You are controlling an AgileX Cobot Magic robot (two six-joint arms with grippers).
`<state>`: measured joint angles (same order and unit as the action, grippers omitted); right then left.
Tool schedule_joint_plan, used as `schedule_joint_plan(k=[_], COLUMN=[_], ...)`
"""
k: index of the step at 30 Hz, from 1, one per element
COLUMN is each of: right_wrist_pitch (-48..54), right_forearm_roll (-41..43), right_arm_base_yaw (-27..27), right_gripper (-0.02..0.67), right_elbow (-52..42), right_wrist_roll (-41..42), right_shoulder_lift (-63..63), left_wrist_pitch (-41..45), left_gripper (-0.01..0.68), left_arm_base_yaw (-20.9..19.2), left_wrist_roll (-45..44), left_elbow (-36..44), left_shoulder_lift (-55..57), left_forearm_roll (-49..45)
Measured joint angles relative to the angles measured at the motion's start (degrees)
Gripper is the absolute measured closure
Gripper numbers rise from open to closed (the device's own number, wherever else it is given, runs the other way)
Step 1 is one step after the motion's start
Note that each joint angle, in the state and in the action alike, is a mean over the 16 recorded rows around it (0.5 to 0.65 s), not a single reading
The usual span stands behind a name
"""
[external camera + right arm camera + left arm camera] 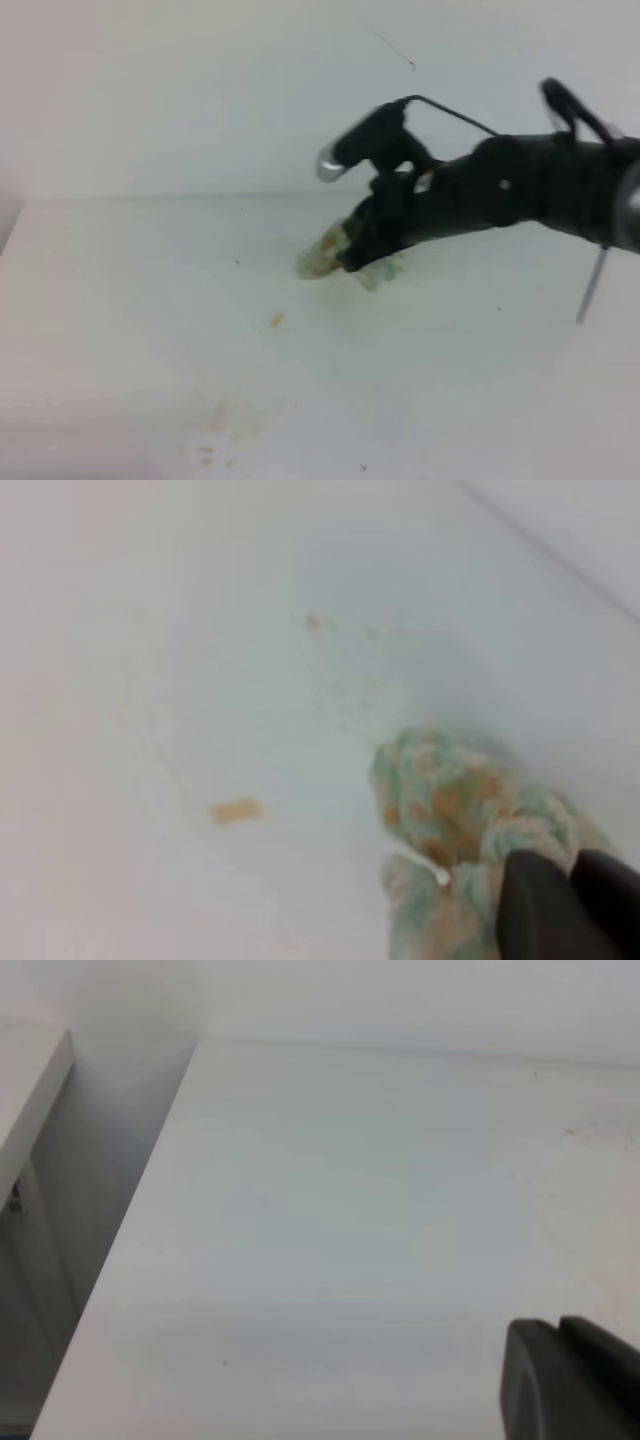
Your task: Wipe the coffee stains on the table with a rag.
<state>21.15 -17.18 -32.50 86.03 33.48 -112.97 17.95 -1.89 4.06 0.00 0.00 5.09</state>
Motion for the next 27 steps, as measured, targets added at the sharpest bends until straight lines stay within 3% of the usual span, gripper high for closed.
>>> schedule_joint_plan(k=[11,19,27], right_wrist_pitch=[-5.33,-5.62,-5.35], right_forearm_roll=[-4.39,-12.51,-18.63], right_arm_base_yaw=[7.71,9.80,9.70], right_gripper=[0.602,0.598,0.515], right_elbow=[-16.15,-22.78,-25.51], right_wrist_roll=[2.39,8.24,13.50], right_shoulder_lift=[9.02,8.32,8.00], left_wrist_pitch=[0.00,0.00,-0.35], left_gripper=[0.675,0.675,0.674], left_arm_base_yaw=[0.00,0.00,0.04], left_wrist_roll=[0.00,0.00,0.00], left_elbow=[0.00,0.00,0.81], left_shoulder_lift=[0.00,0.00,-0.58], left_forearm_roll=[0.00,0.00,-0.02])
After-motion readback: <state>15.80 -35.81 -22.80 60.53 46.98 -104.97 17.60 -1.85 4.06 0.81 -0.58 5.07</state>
